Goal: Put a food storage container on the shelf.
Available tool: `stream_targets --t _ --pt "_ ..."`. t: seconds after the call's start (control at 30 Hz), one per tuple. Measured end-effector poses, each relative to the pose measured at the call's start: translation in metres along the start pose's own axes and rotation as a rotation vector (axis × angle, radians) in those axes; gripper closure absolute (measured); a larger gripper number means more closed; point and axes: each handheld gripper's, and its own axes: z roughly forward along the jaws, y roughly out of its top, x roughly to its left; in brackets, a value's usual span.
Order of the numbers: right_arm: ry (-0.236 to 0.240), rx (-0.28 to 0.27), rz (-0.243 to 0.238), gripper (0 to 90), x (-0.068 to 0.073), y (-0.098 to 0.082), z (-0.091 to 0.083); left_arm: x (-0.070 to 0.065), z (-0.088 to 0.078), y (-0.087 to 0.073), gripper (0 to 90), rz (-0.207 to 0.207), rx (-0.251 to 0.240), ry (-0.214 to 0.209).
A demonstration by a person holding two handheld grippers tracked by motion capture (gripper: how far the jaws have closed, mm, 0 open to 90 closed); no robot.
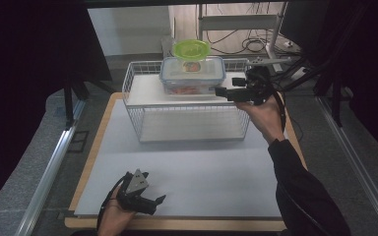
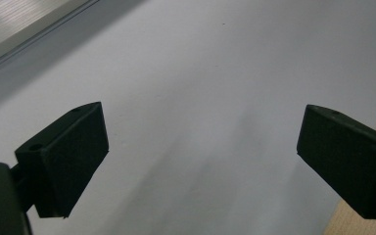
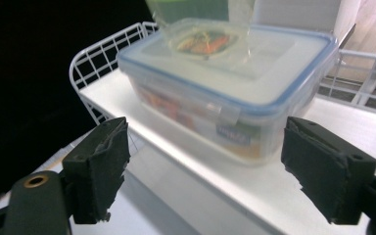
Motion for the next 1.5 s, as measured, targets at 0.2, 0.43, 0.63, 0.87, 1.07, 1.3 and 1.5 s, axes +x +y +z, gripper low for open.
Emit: stream_targets --t 0.2,0.43,0.63,0.87,1.07,1.3,1.5 --pt "0.011 0.005 -0.029 13.6 0.009 -0.02 -0.007 0.0 0.001 0.0 4.8 -0.002 -0.001 0.0" --pt "0.013 0.028 -0.065 10.3 0.017 -0.052 -0.011 0.0 0.0 0.0 4.8 0.001 0.004 0.002" --pt "-0.005 0.04 -0.093 8.1 0.023 -0.08 -0.019 -0.001 0.001 0.0 4.7 -0.002 0.003 0.0" --pt "-0.017 0.046 -0.099 5.8 0.025 -0.112 -0.029 -0.001 0.001 0.0 4.7 -0.001 0.006 0.0" --pt "-0.023 0.066 -0.11 4.3 0.027 -0.139 -0.033 -0.001 0.001 0.0 4.3 -0.005 0.001 -0.015" --pt "-0.015 0.08 -0.091 4.2 0.027 -0.171 -0.037 0.0 0.002 -0.001 3.9 -0.011 -0.002 -0.031" --pt "-0.034 0.125 -0.117 4.0 0.03 -0.199 -0.034 0.001 0.002 -0.002 3.8 -0.016 -0.001 -0.033"
